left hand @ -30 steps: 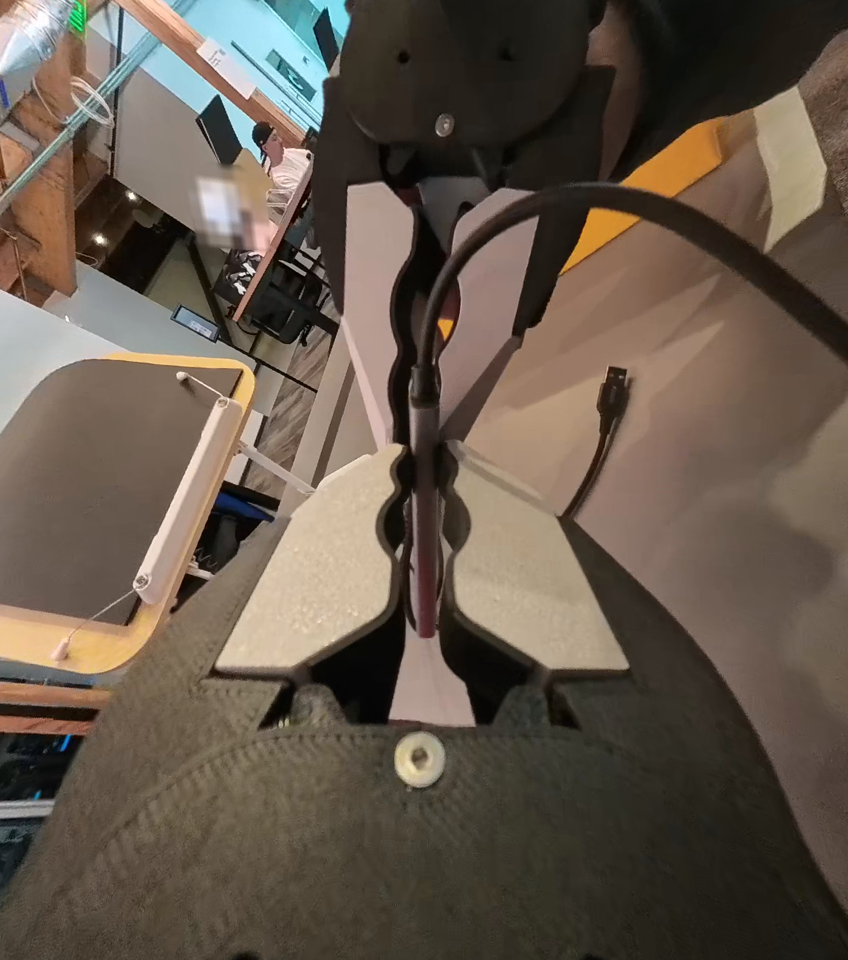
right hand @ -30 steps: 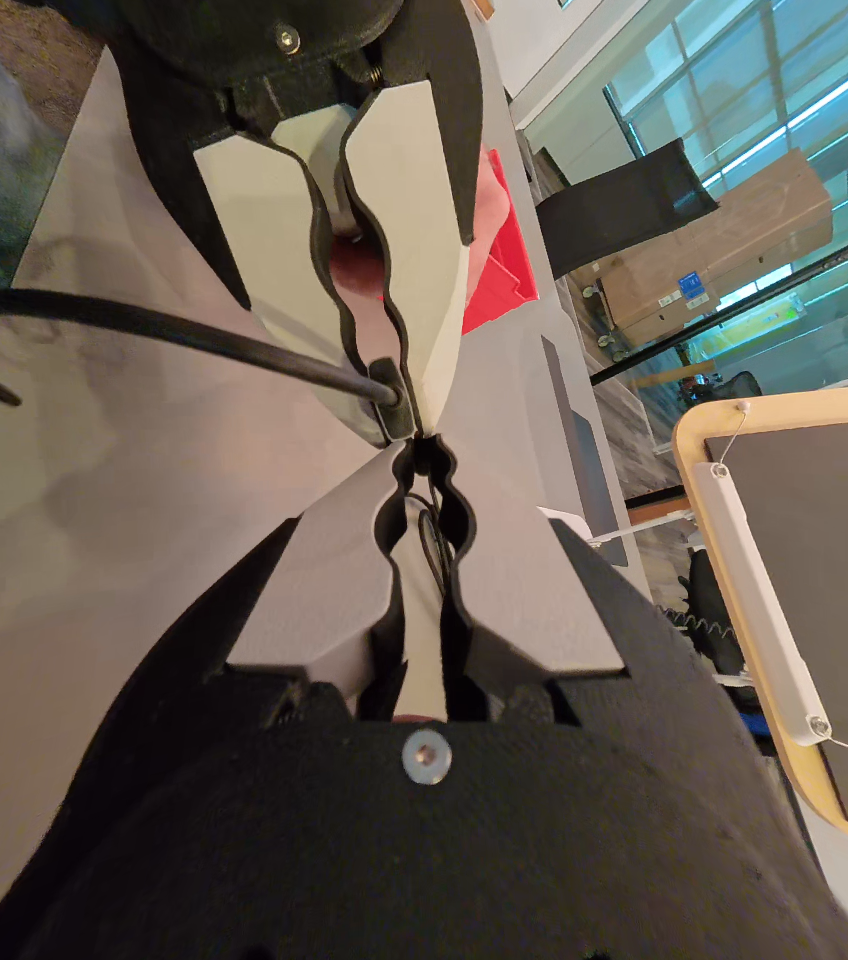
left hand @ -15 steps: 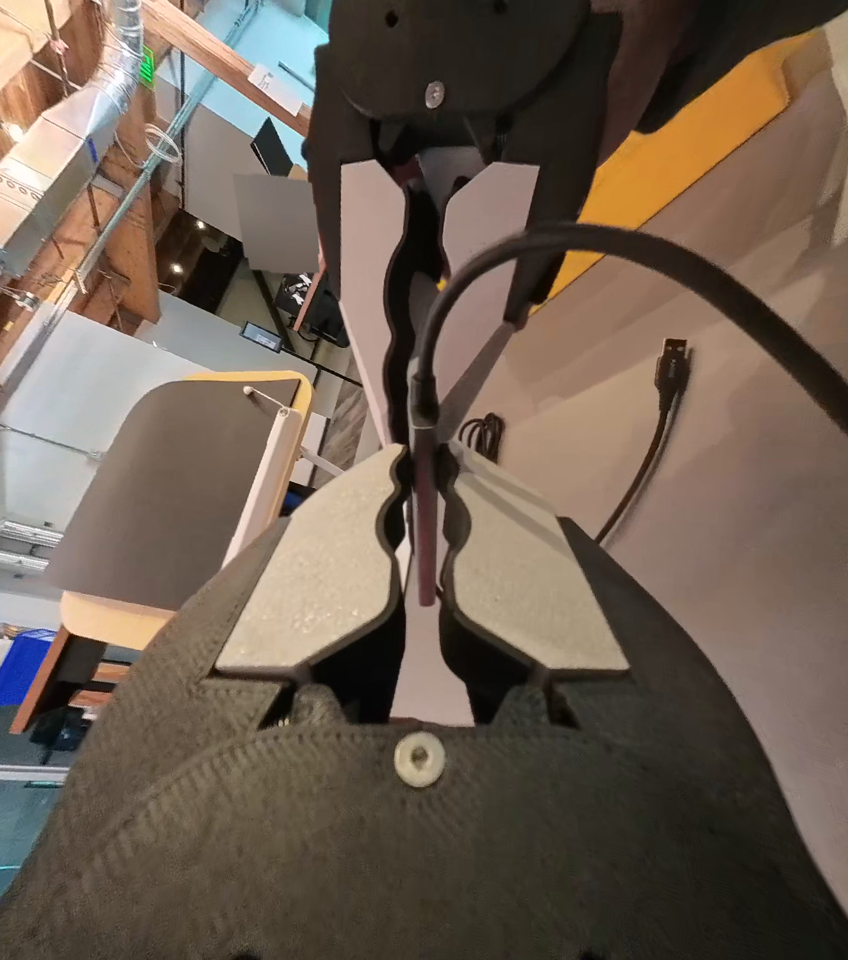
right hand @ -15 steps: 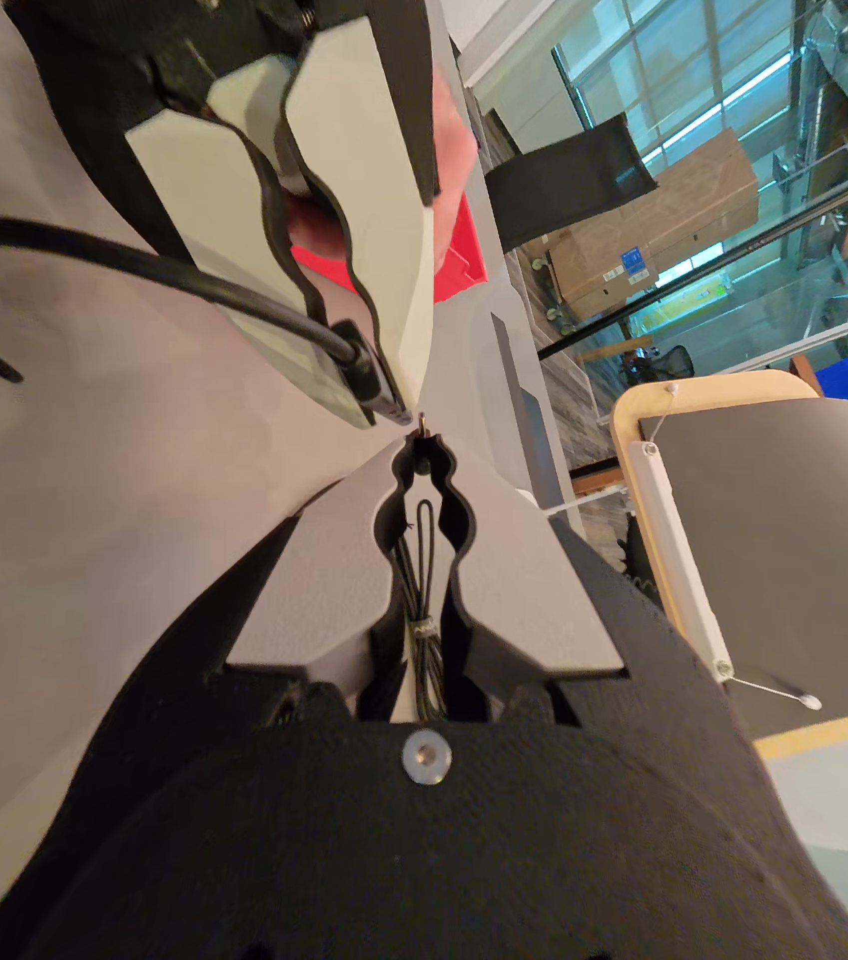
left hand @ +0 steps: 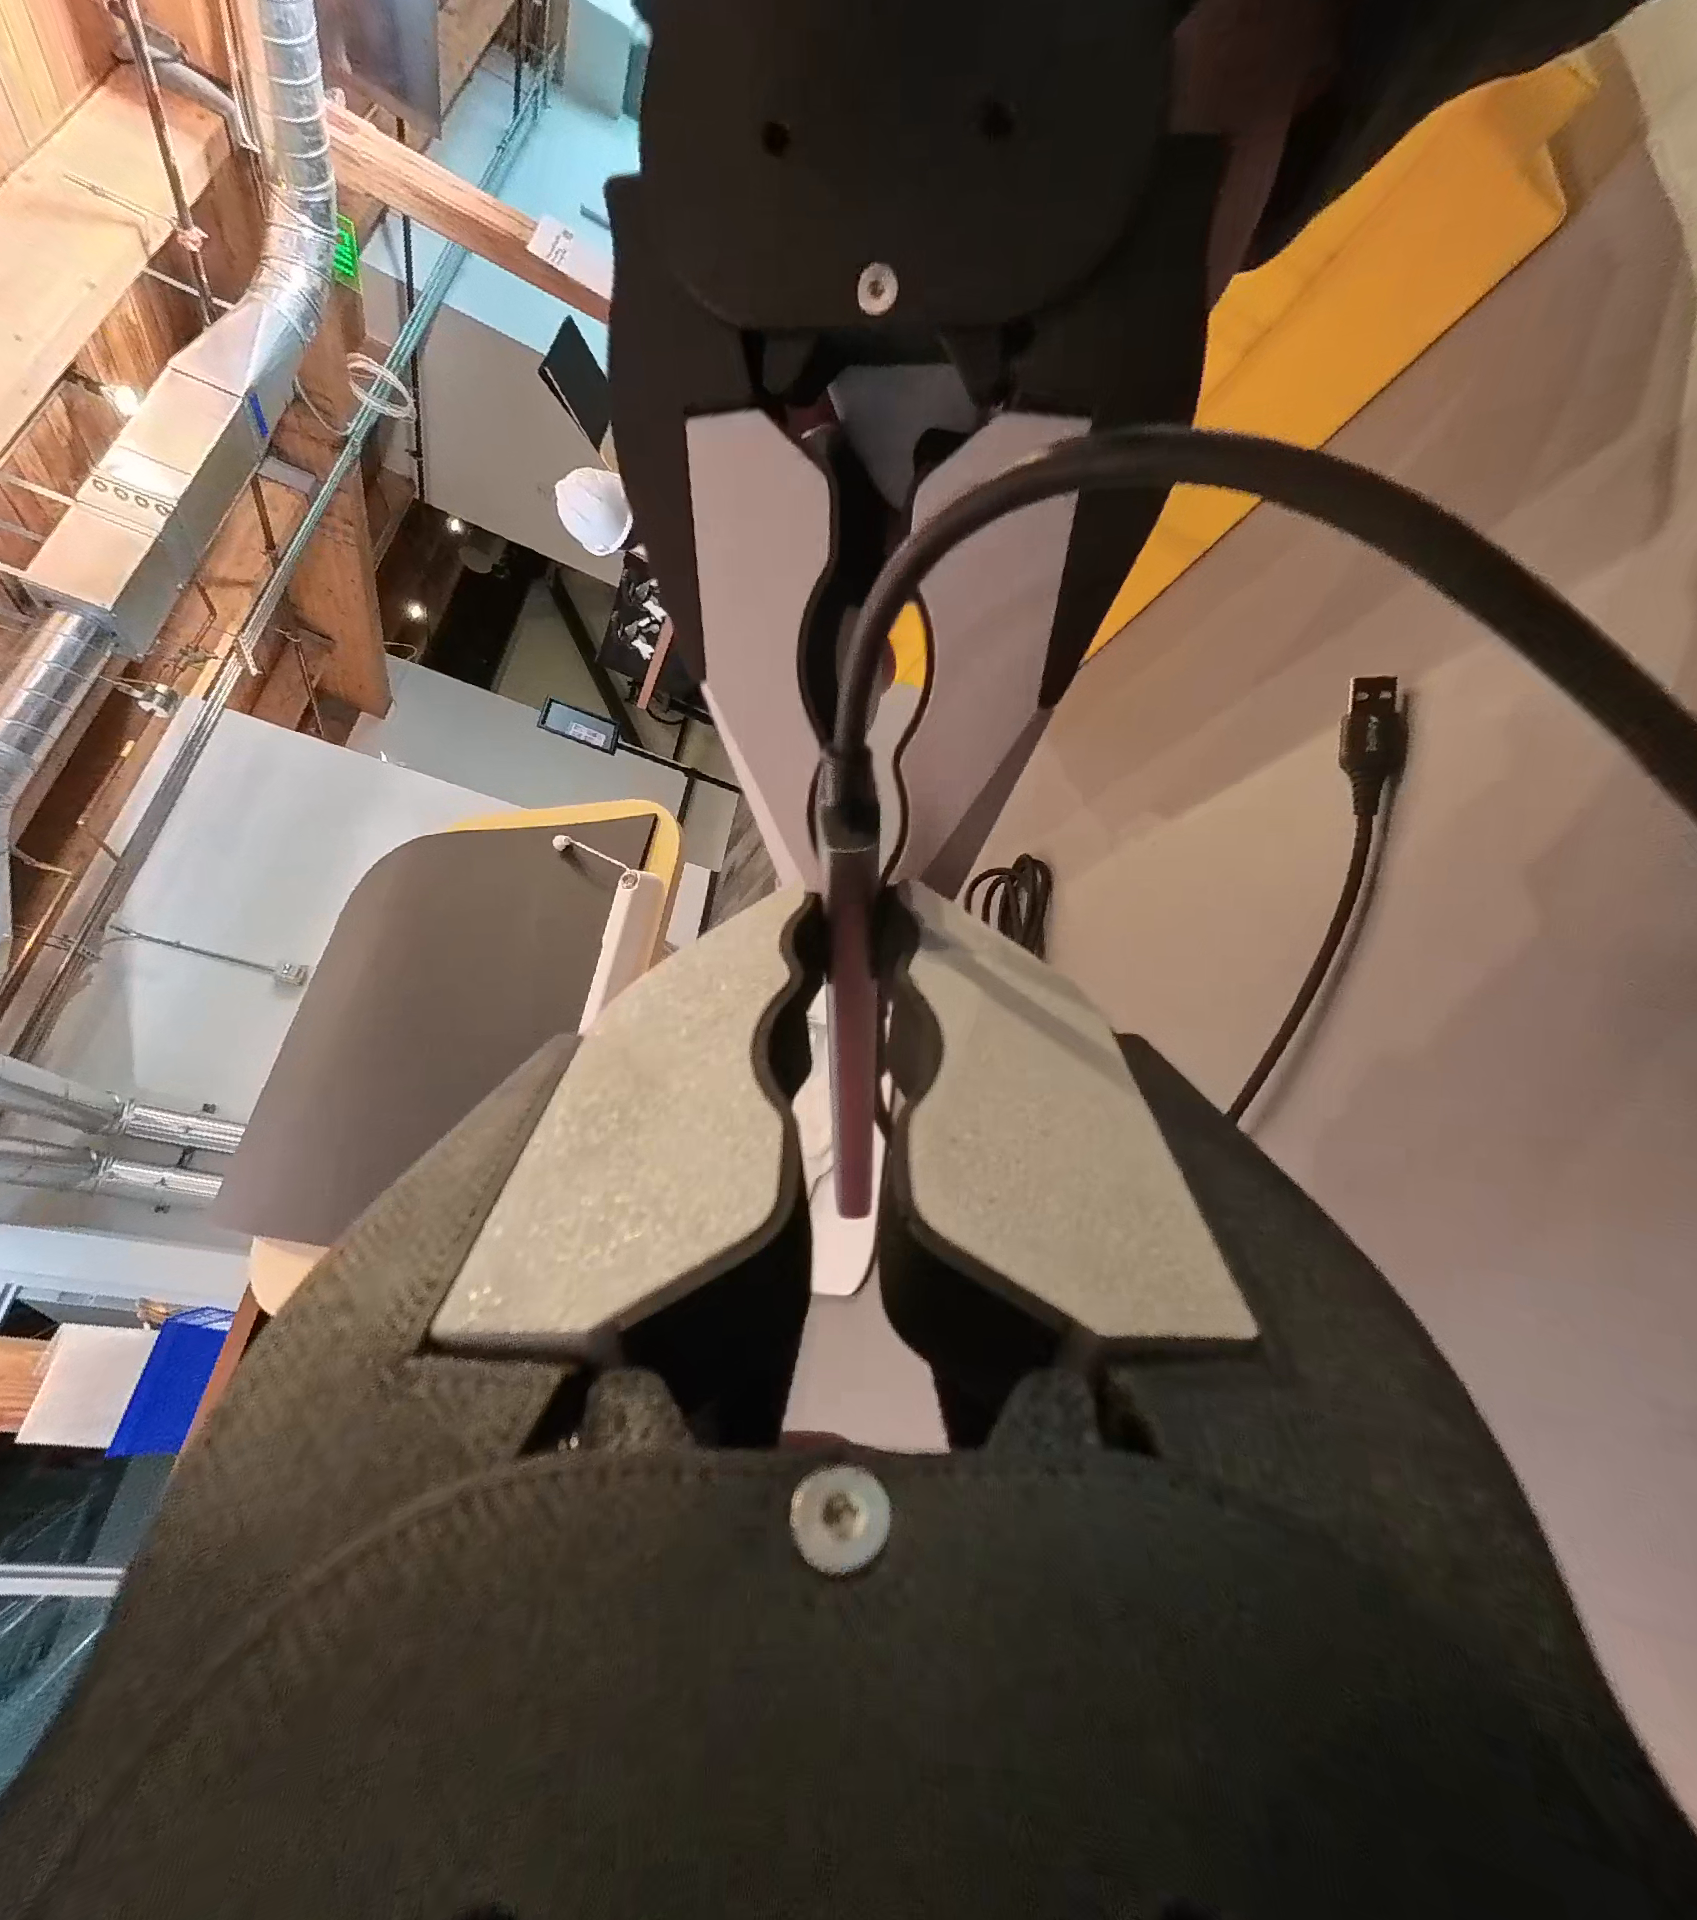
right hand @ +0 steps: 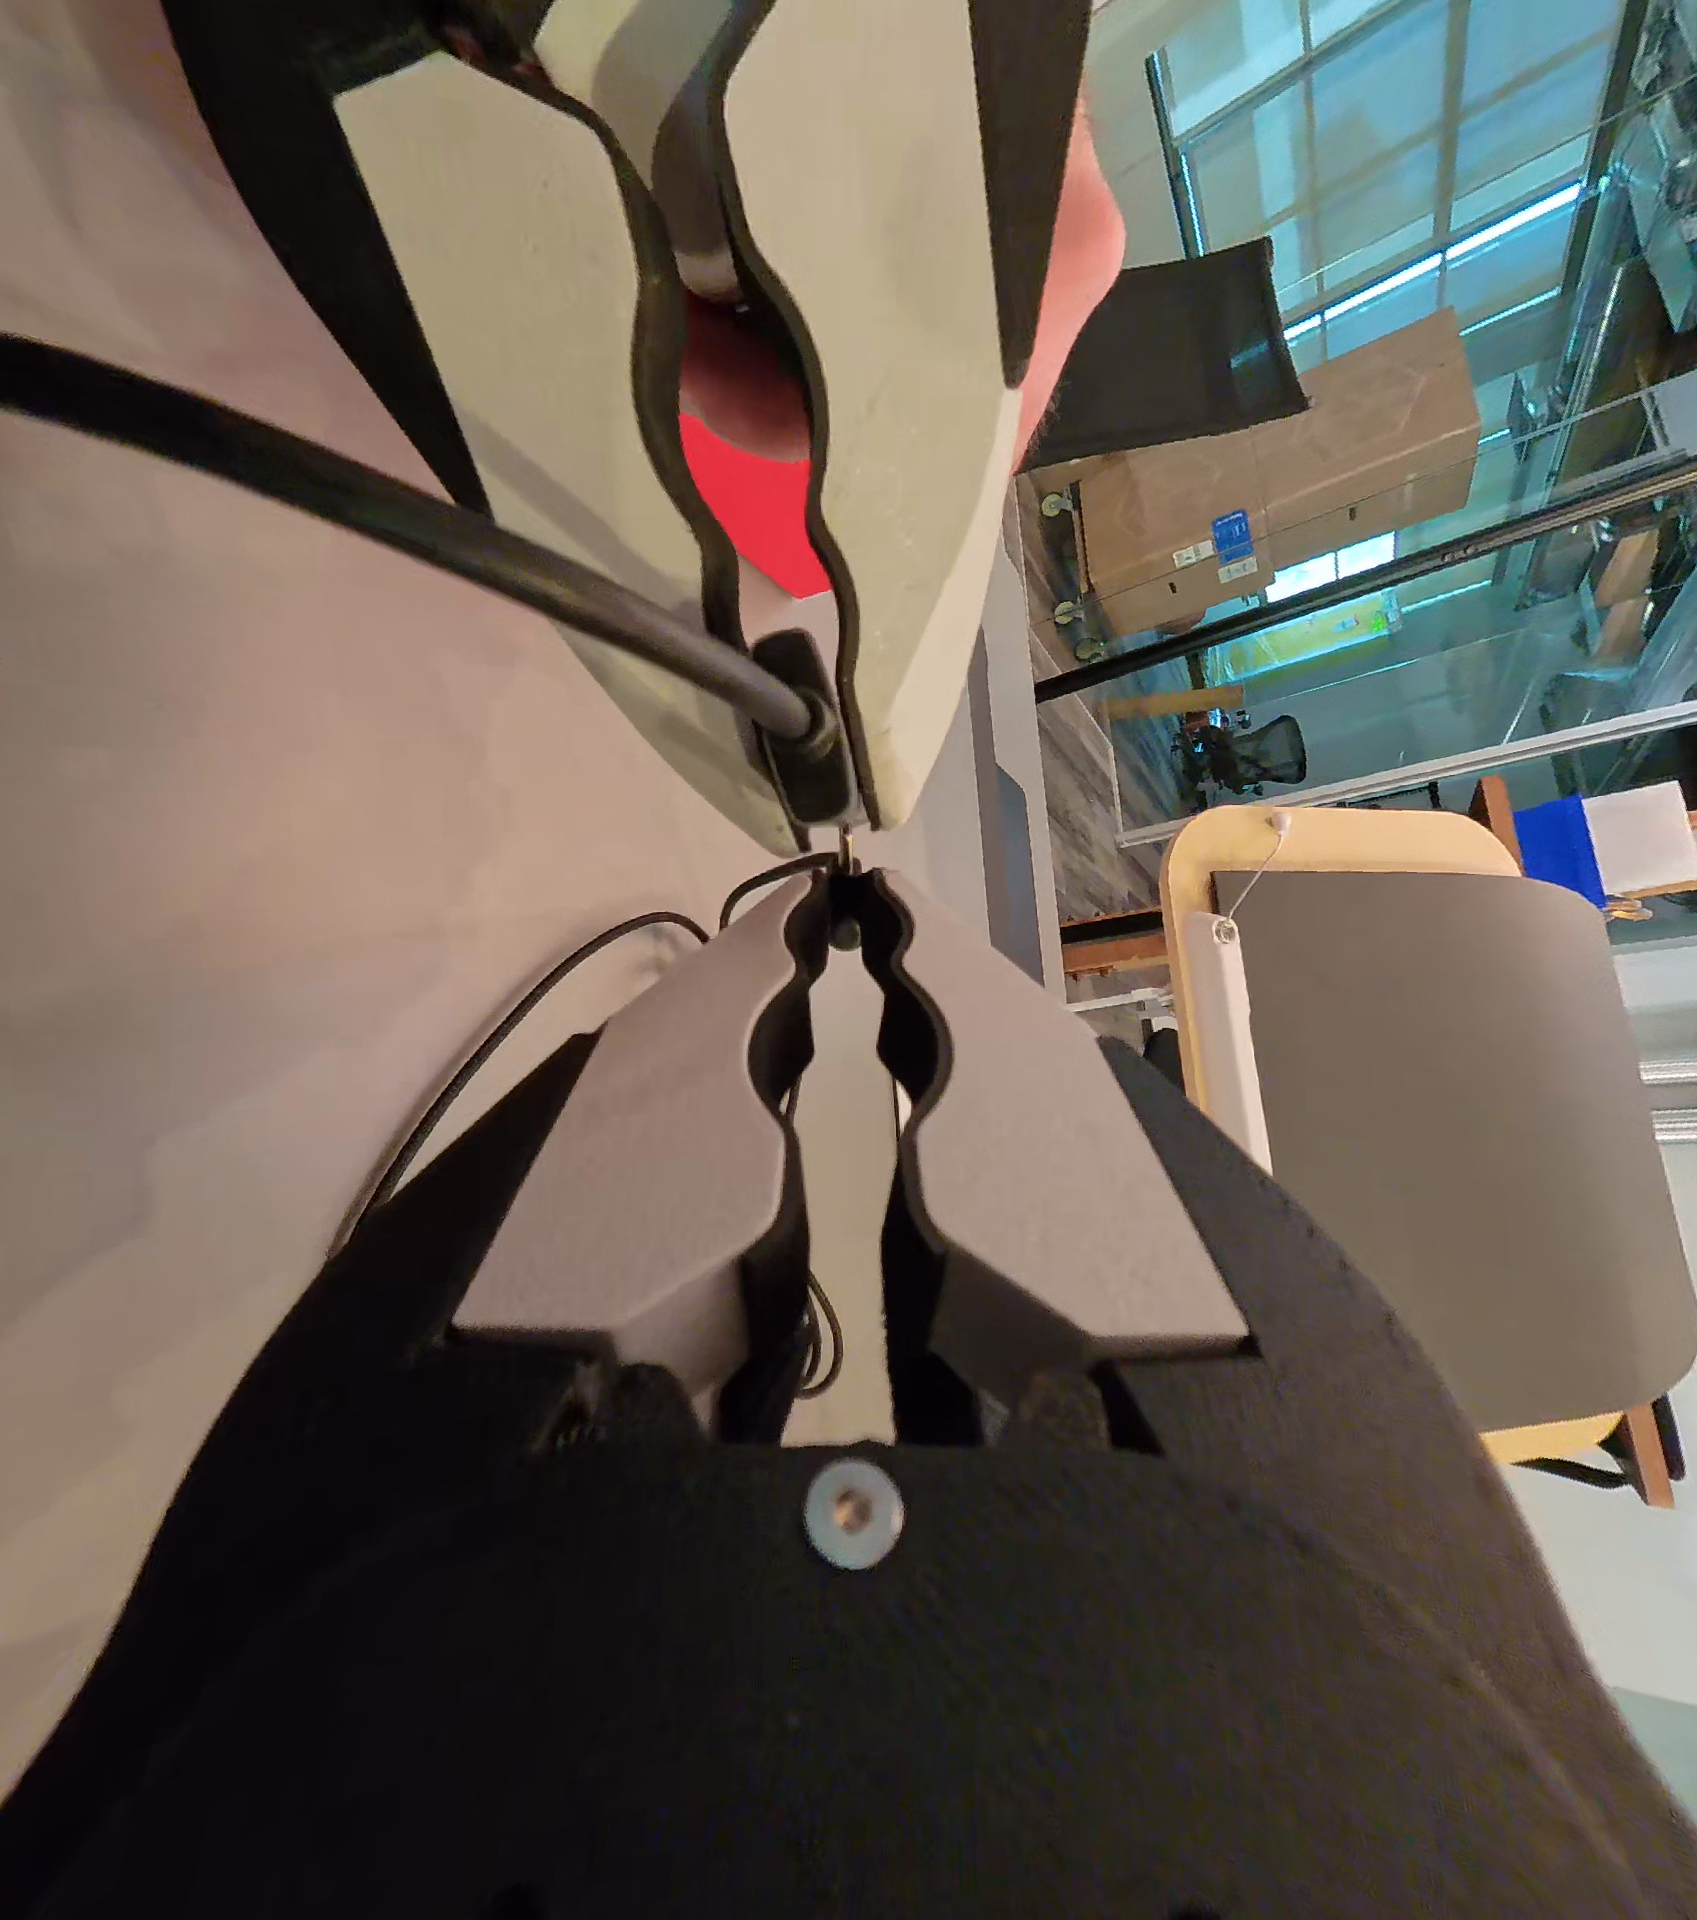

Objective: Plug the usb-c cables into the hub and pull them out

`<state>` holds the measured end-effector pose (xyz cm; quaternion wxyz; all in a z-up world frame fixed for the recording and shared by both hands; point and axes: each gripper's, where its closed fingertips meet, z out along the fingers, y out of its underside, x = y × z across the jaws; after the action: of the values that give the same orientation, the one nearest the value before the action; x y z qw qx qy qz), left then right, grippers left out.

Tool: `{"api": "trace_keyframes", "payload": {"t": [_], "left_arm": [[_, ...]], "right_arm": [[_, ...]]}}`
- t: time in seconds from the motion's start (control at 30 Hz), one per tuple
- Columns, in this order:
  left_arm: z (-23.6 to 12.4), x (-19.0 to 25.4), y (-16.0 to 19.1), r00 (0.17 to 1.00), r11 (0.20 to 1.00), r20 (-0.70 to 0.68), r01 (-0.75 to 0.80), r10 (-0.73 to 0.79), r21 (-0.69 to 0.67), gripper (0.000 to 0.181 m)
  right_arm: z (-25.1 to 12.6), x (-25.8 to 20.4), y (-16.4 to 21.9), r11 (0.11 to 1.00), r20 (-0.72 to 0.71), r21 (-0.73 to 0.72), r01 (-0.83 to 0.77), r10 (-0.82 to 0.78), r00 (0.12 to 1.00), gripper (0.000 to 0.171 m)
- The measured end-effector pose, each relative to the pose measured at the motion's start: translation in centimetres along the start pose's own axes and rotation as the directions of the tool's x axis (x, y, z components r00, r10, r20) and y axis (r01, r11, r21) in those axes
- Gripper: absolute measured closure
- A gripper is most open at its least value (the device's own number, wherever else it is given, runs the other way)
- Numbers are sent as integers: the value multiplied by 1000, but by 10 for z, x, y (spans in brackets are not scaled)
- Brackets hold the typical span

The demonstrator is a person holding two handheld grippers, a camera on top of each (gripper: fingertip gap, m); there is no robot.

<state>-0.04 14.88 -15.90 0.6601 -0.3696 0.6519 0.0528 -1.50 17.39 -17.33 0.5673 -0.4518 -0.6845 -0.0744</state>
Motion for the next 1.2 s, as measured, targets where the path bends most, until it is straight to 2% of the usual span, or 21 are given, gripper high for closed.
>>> {"api": "trace_keyframes", "payload": {"t": [0.27, 1.0, 1.2], "left_arm": [[1, 2, 4, 1000, 1000, -12, 5, -5, -9, 173], [4, 15, 10, 995, 999, -83, 47, -48, -16, 172], [13, 31, 33, 988, 990, -119, 87, -100, -112, 172]], "right_arm": [[-3, -3, -2, 999, 9, -9, 34, -34, 999, 168], [1, -14, 2, 999, 41, 32, -12, 10, 999, 169], [15, -27, 22, 997, 68, -20, -69, 70, 995, 168]]}}
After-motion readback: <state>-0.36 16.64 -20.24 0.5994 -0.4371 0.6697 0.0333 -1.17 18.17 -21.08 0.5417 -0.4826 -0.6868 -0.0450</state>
